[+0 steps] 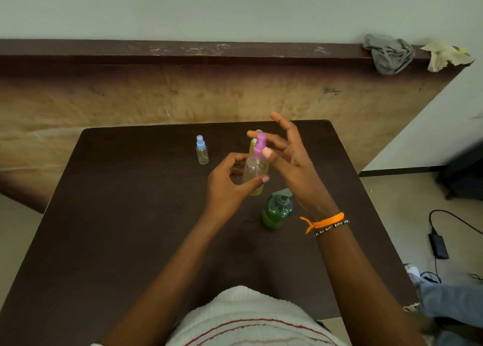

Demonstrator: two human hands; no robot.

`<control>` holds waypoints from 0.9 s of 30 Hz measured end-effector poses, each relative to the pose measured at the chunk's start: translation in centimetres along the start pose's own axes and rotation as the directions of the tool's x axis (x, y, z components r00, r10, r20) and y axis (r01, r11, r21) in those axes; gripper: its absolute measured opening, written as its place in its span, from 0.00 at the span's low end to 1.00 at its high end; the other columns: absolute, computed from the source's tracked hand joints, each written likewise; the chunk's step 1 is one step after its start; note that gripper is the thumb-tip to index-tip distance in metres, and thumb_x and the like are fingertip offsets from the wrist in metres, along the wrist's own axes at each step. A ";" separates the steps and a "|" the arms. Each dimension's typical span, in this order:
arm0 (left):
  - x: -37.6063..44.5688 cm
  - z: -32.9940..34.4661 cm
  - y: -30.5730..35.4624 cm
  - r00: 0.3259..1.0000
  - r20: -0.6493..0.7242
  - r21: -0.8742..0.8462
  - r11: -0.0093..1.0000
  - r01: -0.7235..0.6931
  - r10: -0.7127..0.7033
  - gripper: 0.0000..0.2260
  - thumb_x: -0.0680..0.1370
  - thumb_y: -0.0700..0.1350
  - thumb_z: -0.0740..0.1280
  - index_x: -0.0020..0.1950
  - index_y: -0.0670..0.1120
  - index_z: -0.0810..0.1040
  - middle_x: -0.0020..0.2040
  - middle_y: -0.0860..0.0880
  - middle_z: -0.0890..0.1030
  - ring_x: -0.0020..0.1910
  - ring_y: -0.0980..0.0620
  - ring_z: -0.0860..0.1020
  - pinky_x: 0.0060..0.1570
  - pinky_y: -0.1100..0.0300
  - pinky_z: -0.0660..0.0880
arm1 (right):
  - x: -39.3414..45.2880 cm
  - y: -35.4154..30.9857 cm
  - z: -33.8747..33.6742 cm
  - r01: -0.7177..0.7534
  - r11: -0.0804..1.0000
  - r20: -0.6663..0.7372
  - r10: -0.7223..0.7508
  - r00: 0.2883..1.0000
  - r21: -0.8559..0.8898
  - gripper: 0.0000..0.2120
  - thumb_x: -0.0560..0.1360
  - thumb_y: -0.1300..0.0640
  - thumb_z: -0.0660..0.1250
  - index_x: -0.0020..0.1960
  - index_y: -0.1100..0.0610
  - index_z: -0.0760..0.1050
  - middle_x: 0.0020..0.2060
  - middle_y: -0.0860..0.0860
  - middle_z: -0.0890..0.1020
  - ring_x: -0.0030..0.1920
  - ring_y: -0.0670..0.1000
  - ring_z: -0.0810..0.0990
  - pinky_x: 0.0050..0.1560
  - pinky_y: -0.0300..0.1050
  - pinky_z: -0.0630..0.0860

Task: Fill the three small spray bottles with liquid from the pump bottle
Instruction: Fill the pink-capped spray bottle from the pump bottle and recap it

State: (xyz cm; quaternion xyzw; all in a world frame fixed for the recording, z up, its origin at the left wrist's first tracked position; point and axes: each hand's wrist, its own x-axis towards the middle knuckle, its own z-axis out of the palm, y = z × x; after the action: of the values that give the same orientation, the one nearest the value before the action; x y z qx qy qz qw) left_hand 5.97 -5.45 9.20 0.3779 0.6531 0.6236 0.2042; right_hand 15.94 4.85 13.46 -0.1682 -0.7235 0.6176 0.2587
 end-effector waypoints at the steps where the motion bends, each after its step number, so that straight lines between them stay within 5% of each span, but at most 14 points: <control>1: 0.0 0.0 0.0 1.000 -0.004 0.003 1.000 0.001 -0.001 0.21 0.63 0.55 0.74 0.52 0.50 0.77 0.48 0.53 0.81 0.48 0.54 0.79 0.50 0.55 0.77 | 0.0 0.0 0.3 0.000 0.999 -0.033 -0.001 0.999 -0.035 0.30 0.77 0.61 0.66 0.74 0.52 0.55 0.59 0.48 0.77 0.59 0.43 0.78 0.60 0.43 0.76; 4: -0.2 0.1 0.2 1.000 0.007 0.030 1.000 -0.006 0.006 0.21 0.63 0.56 0.72 0.52 0.49 0.77 0.48 0.54 0.81 0.48 0.58 0.78 0.48 0.62 0.75 | 0.1 0.5 1.0 0.034 0.985 -0.140 -0.058 0.988 -0.171 0.34 0.70 0.57 0.73 0.70 0.52 0.60 0.51 0.47 0.74 0.53 0.44 0.77 0.56 0.38 0.75; 6: -0.2 0.2 0.0 1.000 0.016 0.030 1.000 -0.002 0.001 0.22 0.63 0.56 0.73 0.53 0.48 0.77 0.48 0.53 0.81 0.49 0.56 0.79 0.50 0.58 0.77 | 0.1 0.7 1.0 0.041 0.983 -0.144 -0.067 0.987 -0.181 0.31 0.71 0.58 0.72 0.69 0.54 0.61 0.49 0.48 0.75 0.53 0.48 0.78 0.57 0.38 0.74; 9: -0.1 0.1 -0.2 1.000 -0.012 0.009 1.000 0.017 -0.017 0.23 0.63 0.56 0.74 0.54 0.48 0.77 0.49 0.53 0.81 0.48 0.53 0.80 0.49 0.51 0.78 | 0.1 0.7 0.6 0.030 0.997 -0.050 -0.034 0.998 -0.077 0.26 0.77 0.61 0.64 0.70 0.51 0.59 0.53 0.50 0.80 0.58 0.48 0.79 0.56 0.41 0.77; 13: -0.1 0.1 -0.1 1.000 -0.017 0.016 1.000 0.011 -0.010 0.22 0.63 0.57 0.72 0.52 0.48 0.77 0.48 0.53 0.81 0.47 0.55 0.79 0.46 0.59 0.76 | 0.0 0.6 1.2 0.015 0.990 -0.057 -0.023 0.998 -0.143 0.31 0.75 0.59 0.69 0.73 0.52 0.57 0.60 0.50 0.76 0.61 0.47 0.76 0.57 0.37 0.75; 17: -0.3 0.2 -0.2 0.999 0.012 0.027 0.999 0.031 -0.031 0.20 0.64 0.53 0.74 0.53 0.50 0.76 0.49 0.54 0.81 0.49 0.55 0.79 0.49 0.54 0.77 | 0.0 0.6 1.6 0.021 0.981 -0.170 -0.054 0.984 -0.192 0.29 0.72 0.62 0.72 0.69 0.55 0.64 0.50 0.47 0.76 0.54 0.46 0.78 0.55 0.34 0.74; 23: 0.0 0.3 -1.1 0.996 0.000 -0.051 0.995 0.091 -0.091 0.19 0.65 0.44 0.77 0.52 0.54 0.76 0.51 0.54 0.81 0.51 0.54 0.80 0.54 0.50 0.77 | 0.1 -0.5 0.6 0.085 0.996 -0.201 -0.091 0.975 -0.037 0.21 0.76 0.69 0.65 0.65 0.57 0.65 0.52 0.53 0.82 0.57 0.51 0.80 0.59 0.48 0.76; 27: -0.2 0.7 -1.6 0.993 0.032 -0.093 0.989 0.119 -0.117 0.20 0.65 0.38 0.76 0.52 0.53 0.76 0.51 0.54 0.81 0.52 0.55 0.80 0.56 0.52 0.76 | 0.4 -1.5 -0.2 0.131 0.988 -0.273 -0.103 0.956 0.084 0.19 0.77 0.73 0.60 0.64 0.59 0.63 0.51 0.53 0.82 0.56 0.48 0.80 0.57 0.41 0.75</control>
State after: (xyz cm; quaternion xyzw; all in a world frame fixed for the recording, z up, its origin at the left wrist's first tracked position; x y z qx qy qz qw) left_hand 6.18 -5.01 7.48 0.3366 0.6412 0.6358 0.2669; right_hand 15.85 4.94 15.05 -0.1935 -0.6582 0.6087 0.3984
